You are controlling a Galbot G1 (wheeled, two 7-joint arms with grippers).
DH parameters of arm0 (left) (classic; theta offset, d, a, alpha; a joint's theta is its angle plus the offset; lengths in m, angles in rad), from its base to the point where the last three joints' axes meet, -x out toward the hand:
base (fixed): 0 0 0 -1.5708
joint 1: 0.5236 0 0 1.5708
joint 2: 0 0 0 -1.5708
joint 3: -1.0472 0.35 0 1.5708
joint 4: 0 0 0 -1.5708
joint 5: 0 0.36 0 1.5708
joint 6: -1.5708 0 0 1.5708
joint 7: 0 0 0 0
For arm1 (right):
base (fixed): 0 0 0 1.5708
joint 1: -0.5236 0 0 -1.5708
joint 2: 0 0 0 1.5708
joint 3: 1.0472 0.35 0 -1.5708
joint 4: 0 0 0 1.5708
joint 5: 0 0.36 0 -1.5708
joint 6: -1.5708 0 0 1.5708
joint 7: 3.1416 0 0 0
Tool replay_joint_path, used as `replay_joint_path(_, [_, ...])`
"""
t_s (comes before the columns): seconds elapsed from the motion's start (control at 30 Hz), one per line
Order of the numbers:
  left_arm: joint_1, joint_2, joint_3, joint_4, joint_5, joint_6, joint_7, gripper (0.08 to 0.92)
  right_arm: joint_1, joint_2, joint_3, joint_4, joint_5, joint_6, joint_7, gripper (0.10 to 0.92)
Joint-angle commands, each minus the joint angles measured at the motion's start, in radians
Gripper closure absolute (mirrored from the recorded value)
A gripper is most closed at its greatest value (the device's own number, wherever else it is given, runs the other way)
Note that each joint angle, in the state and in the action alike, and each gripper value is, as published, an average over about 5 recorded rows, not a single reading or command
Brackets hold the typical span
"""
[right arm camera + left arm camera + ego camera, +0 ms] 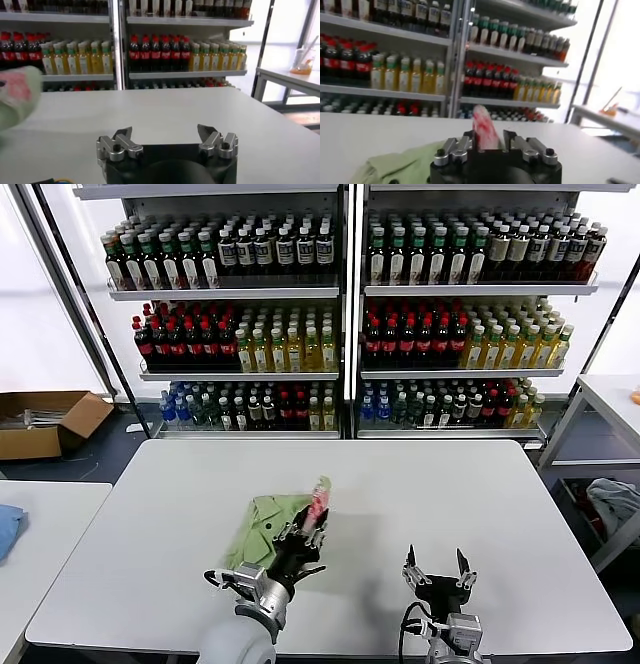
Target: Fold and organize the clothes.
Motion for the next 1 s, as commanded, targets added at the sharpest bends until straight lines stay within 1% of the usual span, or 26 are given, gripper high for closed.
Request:
replay_joint_path(0.03, [-0.002,-0.023,0.033,-0.066,-0.086,-0.059,0.008,0.497,0.062,0.004,-0.015,-0.029,0.178,-0.036,0.001,0.203])
replay_joint_path(0.13, [0.002,-0.012,-0.003,-0.075,-0.062,-0.054,-0.009,0.41,0.093,0.0,-0.026,-0.027,0.295,-0.065,0.005,0.203])
replay_joint_path(0.23, [0.002,0.007,-0.074,-0.064,0.004,-0.025,-0.051,0.323,0.14,-0.009,-0.048,-0.027,0.417,-0.115,0.012,0.203])
replay_joint_path(0.3, [0.008,0.031,-0.127,-0.057,0.046,0.004,-0.082,0.263,0.18,-0.017,-0.07,-0.033,0.478,-0.151,0.024,0.203])
replay_joint_path(0.4, [0.026,0.067,-0.178,-0.07,0.063,0.038,-0.11,0.199,0.241,-0.026,-0.101,-0.052,0.56,-0.213,0.06,0.203])
replay_joint_path(0.53, [0.06,0.093,-0.211,-0.095,0.061,0.058,-0.118,0.179,0.311,-0.044,-0.149,-0.089,0.606,-0.246,0.099,0.203])
replay_joint_path(0.73, [0.081,0.095,-0.222,-0.102,0.062,0.064,-0.124,0.177,0.374,-0.048,-0.196,-0.135,0.664,-0.248,0.151,0.203])
replay_joint_path(1.0, [0.083,0.098,-0.228,-0.096,0.06,0.065,-0.128,0.177,0.364,-0.036,-0.215,-0.166,0.645,-0.247,0.168,0.211])
